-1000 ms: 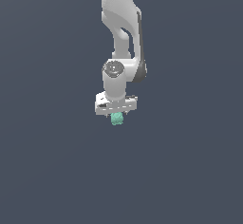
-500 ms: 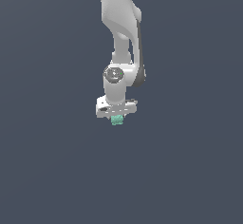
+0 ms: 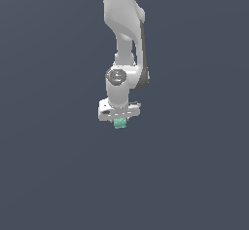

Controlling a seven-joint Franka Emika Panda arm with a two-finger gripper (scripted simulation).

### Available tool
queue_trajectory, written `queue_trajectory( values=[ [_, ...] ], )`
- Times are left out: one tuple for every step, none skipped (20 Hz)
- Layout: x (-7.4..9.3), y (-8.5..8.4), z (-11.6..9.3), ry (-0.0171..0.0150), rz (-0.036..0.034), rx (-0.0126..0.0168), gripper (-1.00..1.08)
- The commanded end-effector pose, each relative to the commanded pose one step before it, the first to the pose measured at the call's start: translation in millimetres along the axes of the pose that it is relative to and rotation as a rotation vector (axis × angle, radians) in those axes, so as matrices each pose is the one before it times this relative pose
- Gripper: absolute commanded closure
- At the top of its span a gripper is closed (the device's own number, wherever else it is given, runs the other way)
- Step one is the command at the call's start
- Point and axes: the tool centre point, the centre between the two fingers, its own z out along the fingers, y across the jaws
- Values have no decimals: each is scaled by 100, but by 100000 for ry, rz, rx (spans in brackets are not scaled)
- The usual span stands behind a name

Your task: Pick up the object and move it to a goal position.

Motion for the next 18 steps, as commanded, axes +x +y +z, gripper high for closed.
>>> queue_trajectory(
  values=[
    [35, 55, -77, -13, 0, 1, 108],
    [52, 72, -119, 0, 0, 0, 108],
    [72, 101, -167, 0, 0, 0, 108],
    [93, 129, -214, 0, 0, 0, 108],
    [113, 158, -261, 0, 0, 0, 108],
    [134, 186, -308, 0, 0, 0, 108],
    [155, 214, -355, 0, 0, 0, 108],
    [175, 242, -402, 0, 0, 0, 108],
    [196, 270, -448, 0, 0, 0, 108],
    [216, 298, -493, 0, 0, 0, 108],
    [237, 325, -539, 0, 0, 0, 108],
    [257, 352, -584, 0, 0, 0, 108],
    [278, 378, -627, 0, 0, 0, 108],
    [296, 402, -666, 0, 0, 0, 108],
    [318, 412, -685, -10, -28, 62, 108],
    [327, 441, -730, 0, 0, 0, 108],
    [341, 457, -756, 0, 0, 0, 108],
    [353, 471, -778, 0, 0, 0, 108]
  ],
)
